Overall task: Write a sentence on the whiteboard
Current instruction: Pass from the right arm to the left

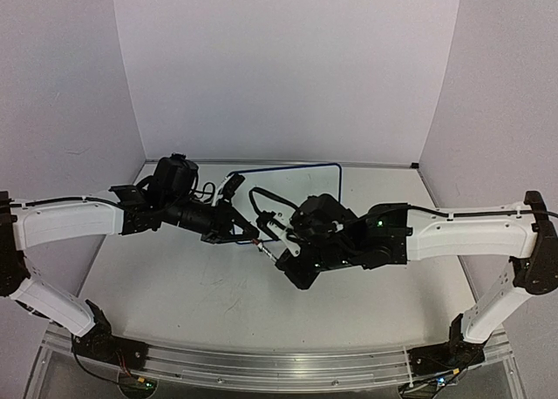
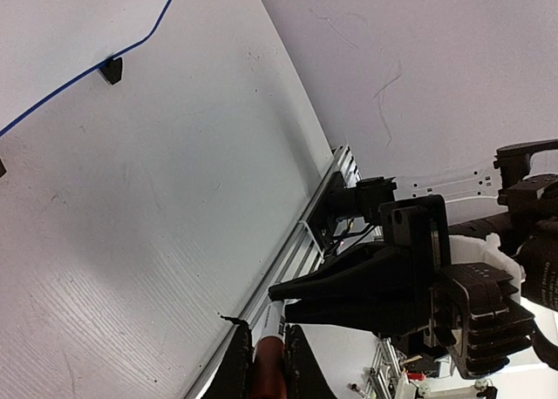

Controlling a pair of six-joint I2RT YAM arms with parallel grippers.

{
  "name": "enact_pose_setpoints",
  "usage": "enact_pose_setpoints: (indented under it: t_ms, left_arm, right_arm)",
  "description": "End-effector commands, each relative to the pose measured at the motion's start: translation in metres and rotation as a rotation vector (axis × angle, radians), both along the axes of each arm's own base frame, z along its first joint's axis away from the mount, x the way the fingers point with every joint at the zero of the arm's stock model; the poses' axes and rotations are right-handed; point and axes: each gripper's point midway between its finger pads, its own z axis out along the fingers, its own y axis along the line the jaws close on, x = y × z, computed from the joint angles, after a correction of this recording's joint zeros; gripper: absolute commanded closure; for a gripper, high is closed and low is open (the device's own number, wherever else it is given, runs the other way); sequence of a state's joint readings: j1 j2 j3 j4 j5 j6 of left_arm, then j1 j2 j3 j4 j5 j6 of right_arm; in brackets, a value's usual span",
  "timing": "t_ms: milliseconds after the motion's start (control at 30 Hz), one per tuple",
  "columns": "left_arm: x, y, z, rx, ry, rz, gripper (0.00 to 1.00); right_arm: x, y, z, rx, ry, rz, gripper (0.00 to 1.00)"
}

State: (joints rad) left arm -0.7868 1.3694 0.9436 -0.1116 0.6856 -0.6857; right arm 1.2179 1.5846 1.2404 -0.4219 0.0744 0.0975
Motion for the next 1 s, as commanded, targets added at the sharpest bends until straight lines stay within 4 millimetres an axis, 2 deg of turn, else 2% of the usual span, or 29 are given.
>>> enact_pose_setpoints:
  t_ms: [0, 33, 67, 100, 167, 233, 300, 467, 667, 800, 967]
  left_arm:
    - [0.004, -0.005, 0.017, -0.035, -0.036, -0.005, 1.00]
    - [0.004, -0.004, 0.018, -0.036, -0.039, -0.001, 1.00]
    - [0.005, -0.003, 0.019, -0.035, -0.044, 0.008, 1.00]
    - [0.006, -0.002, 0.021, -0.038, -0.051, 0.019, 1.00]
    - [0.011, 0.001, 0.029, -0.051, -0.079, 0.057, 1.00]
    - [0.016, 0.005, 0.045, -0.094, -0.125, 0.111, 1.00]
    - [0.022, 0.011, 0.063, -0.160, -0.164, 0.176, 1.00]
    - [0.026, 0.023, 0.088, -0.331, -0.199, 0.275, 1.00]
    - [0.018, 0.030, 0.113, -0.575, -0.222, 0.274, 1.00]
    - [0.011, 0.028, 0.120, -0.655, -0.223, 0.230, 1.00]
    - [0.002, 0.025, 0.128, -0.696, -0.234, 0.166, 1.00]
  right_arm:
    - [0.012, -0.004, 0.025, 0.061, -0.046, -0.063, 1.00]
    - [0.016, -0.006, 0.026, 0.071, -0.037, -0.077, 0.97]
    - [0.019, -0.008, 0.028, 0.084, -0.026, -0.094, 0.90]
    - [0.023, -0.011, 0.030, 0.104, -0.009, -0.111, 0.75]
    - [0.028, -0.015, 0.037, 0.159, 0.020, -0.144, 0.33]
    - [0.032, -0.019, 0.050, 0.253, 0.045, -0.171, 0.13]
    - [0.035, -0.024, 0.063, 0.366, 0.069, -0.208, 0.03]
    - [0.041, -0.030, 0.090, 0.690, 0.192, -0.244, 0.02]
    - [0.021, -0.022, 0.138, 1.016, 0.295, -0.098, 0.02]
    - [0.005, -0.015, 0.159, 1.112, 0.351, 0.023, 0.02]
    - [-0.006, -0.009, 0.176, 1.136, 0.376, 0.115, 0.04]
